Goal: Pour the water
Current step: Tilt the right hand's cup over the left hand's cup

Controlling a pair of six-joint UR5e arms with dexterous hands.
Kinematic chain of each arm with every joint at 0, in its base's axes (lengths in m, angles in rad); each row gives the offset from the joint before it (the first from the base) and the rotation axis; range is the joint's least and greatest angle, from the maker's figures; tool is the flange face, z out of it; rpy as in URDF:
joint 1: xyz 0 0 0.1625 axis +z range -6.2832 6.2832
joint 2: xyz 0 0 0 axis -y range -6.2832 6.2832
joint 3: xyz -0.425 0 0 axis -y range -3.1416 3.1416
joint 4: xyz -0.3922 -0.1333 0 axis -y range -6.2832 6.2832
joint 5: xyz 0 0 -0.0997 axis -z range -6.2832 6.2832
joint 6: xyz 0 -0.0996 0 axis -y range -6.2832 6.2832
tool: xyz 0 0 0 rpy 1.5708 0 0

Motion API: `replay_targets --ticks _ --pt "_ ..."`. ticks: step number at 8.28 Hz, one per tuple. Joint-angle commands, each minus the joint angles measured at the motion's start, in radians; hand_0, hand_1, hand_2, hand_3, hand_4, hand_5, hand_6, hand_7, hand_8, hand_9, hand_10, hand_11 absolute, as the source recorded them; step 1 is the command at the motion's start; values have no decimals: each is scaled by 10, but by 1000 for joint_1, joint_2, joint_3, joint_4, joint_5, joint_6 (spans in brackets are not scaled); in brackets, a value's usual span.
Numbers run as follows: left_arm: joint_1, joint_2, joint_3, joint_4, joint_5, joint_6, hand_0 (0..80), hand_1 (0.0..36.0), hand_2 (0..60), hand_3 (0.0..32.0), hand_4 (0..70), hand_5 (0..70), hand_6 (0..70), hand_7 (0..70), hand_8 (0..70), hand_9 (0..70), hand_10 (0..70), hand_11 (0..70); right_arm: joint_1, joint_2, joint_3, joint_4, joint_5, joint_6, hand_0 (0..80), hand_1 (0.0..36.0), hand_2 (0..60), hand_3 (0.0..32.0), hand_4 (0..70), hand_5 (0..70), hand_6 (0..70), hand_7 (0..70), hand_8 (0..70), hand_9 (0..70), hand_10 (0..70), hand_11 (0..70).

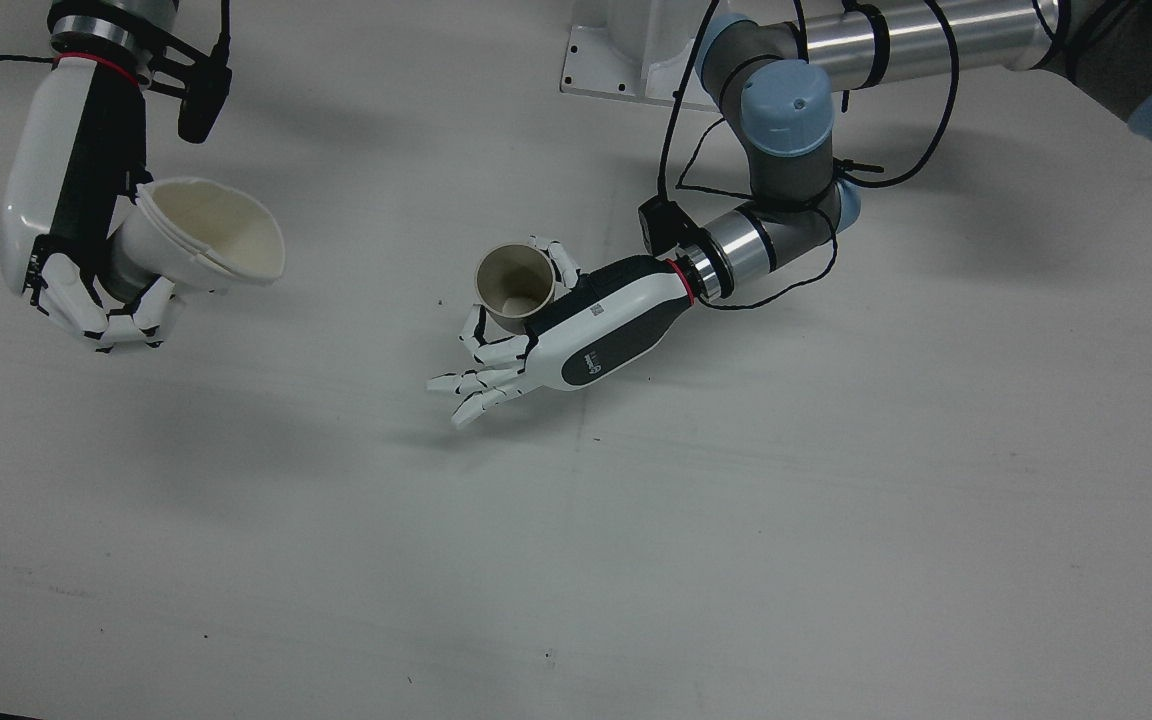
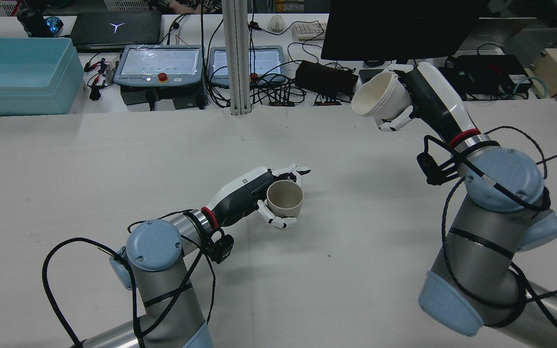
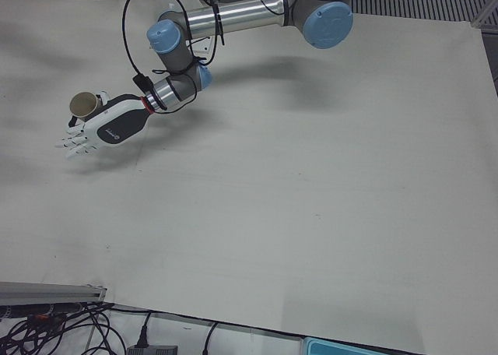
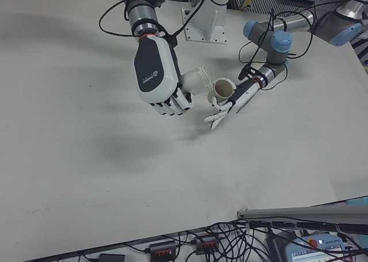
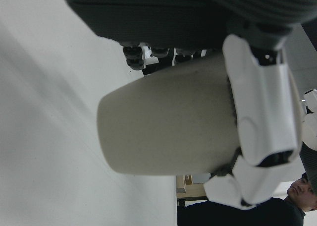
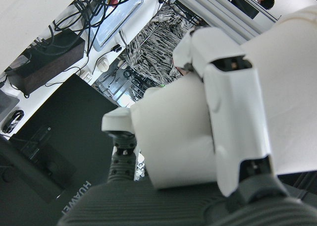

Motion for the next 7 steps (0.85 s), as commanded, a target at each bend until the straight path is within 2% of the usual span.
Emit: replay_targets --ticks 1,2,4,5,7 --pt "-17 -7 12 -18 -5 -7 594 360 600 0 573 700 98 147 9 20 49 97 -118 118 -66 -5 79 -116 800 360 600 0 700 700 700 700 618 634 535 700" --pt "-29 -5 12 -24 -30 -13 597 360 600 0 575 700 100 151 10 22 49 98 -151 134 -67 -5 110 -140 800 360 600 0 700 700 700 700 617 634 536 700" --pt "-49 -4 12 -10 -30 -63 591 360 600 0 570 700 98 148 9 20 50 97 -184 139 -75 -5 127 -198 800 360 600 0 700 700 700 700 617 634 536 700" --pt "-60 -4 10 -10 -30 -65 597 360 600 0 569 700 97 147 9 21 49 97 -200 137 -93 -5 154 -203 800 360 600 0 700 700 700 700 617 634 536 700" --pt "-64 -4 4 -6 -28 -82 599 360 600 0 570 700 96 147 9 20 49 96 -206 142 -144 -5 156 -204 800 360 600 0 700 700 700 700 609 627 554 700"
